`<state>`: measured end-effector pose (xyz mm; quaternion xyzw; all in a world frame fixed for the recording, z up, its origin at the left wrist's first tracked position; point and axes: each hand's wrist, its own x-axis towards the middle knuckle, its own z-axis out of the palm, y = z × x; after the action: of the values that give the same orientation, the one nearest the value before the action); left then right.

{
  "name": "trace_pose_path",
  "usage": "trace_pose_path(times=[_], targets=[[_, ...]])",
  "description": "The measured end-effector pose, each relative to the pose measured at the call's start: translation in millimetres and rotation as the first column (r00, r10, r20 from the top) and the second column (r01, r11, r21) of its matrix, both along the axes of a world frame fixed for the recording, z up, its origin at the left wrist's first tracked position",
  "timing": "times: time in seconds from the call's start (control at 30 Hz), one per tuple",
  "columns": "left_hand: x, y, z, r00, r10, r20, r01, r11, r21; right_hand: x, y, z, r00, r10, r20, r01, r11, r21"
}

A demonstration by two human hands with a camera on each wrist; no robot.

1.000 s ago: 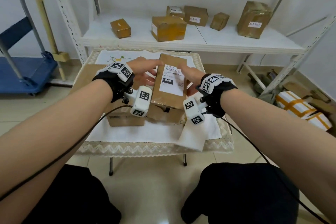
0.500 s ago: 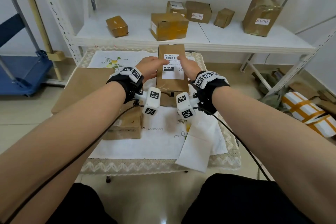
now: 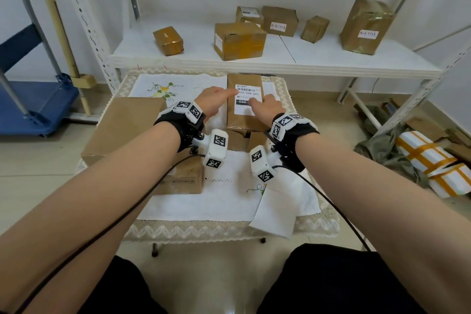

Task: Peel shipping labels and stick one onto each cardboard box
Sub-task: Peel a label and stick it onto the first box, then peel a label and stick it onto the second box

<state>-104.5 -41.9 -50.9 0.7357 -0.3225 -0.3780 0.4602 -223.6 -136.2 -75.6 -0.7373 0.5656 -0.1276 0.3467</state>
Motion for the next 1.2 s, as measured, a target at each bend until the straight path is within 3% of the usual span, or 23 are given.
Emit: trace_pose_path(times=[0.1, 0.2, 0.3, 0.47, 0.7, 1.03, 1.2], targets=[[3, 18, 10, 0.997, 0.019, 0.075, -0.020, 1.000, 0.008, -2, 19, 5, 0.999, -0.053, -0.003, 0.052, 0.985, -0.162], [15, 40, 16, 0.981, 0.071, 0.179, -0.081, 0.996, 0.048, 0, 41, 10, 0.993, -0.050, 0.106, 0.077, 0.960, -0.268], [30, 62, 19, 0.960, 0.135, 0.244, -0.169, 0.977, 0.127, 11, 60, 10, 0.973, 0.049, 0.225, -0.003, 0.980, -0.199], [39, 94, 22, 0.928, 0.064, 0.366, -0.190, 0.928, 0.319, 25, 87, 5, 0.960, 0.195, 0.199, -0.187, 0.981, -0.058], [43, 110, 20, 0.890, -0.077, 0.449, -0.131, 0.901, 0.413, 34, 98, 2, 0.961, 0.237, 0.140, -0.233, 0.971, -0.046], [42, 115, 10, 0.946, 0.080, 0.313, -0.192, 0.918, 0.347, 31, 99, -1, 0.980, 0.198, 0.017, -0.197, 0.979, -0.056], [42, 115, 10, 0.974, 0.158, 0.161, -0.202, 0.929, 0.311, 33, 111, -6, 0.963, 0.179, 0.201, -0.228, 0.939, 0.256]])
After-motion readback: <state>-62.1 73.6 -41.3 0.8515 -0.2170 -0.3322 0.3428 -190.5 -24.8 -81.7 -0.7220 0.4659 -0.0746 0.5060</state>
